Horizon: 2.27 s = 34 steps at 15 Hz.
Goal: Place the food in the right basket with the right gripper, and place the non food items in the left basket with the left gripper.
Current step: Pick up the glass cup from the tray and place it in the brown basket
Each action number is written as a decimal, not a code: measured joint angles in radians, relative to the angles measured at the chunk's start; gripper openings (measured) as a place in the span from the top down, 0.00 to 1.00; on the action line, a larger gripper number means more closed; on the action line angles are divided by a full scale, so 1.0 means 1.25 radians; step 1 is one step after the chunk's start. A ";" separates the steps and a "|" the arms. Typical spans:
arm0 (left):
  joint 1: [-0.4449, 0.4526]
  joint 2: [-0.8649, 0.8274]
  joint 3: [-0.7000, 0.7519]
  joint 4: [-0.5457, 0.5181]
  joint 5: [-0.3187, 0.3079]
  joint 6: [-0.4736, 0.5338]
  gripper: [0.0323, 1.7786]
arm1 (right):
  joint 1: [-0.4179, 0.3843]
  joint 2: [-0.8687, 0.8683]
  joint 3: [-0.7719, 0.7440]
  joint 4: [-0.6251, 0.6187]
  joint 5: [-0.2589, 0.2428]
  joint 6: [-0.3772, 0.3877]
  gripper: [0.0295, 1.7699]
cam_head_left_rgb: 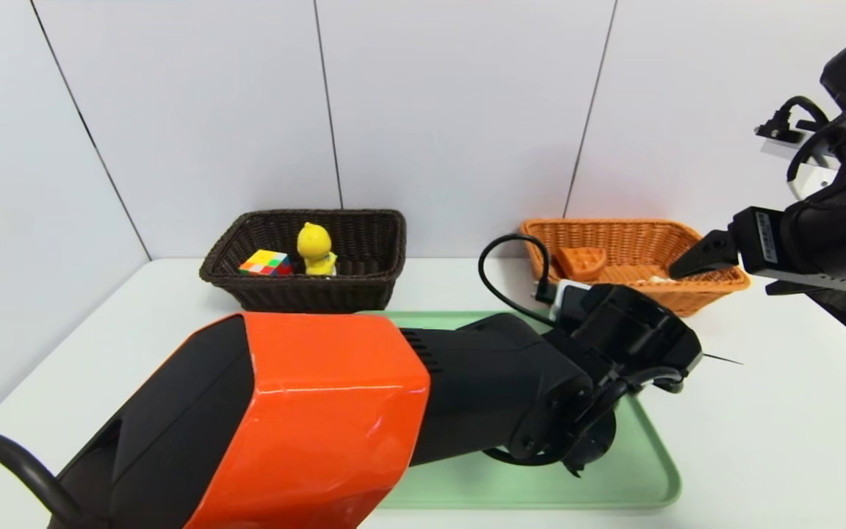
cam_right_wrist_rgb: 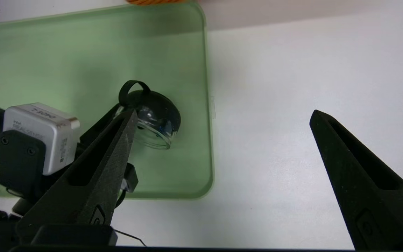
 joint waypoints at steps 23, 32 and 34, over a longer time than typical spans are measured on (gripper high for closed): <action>0.359 -0.308 0.002 0.092 -0.013 0.196 0.97 | 0.020 -0.005 0.004 -0.034 0.006 0.018 0.04; 0.490 -0.223 0.002 0.070 -0.090 0.184 0.97 | 0.037 -0.005 0.004 -0.034 0.003 0.022 0.04; 0.491 -0.207 0.003 0.068 -0.092 0.182 0.97 | 0.038 -0.005 0.004 -0.033 0.002 0.022 0.04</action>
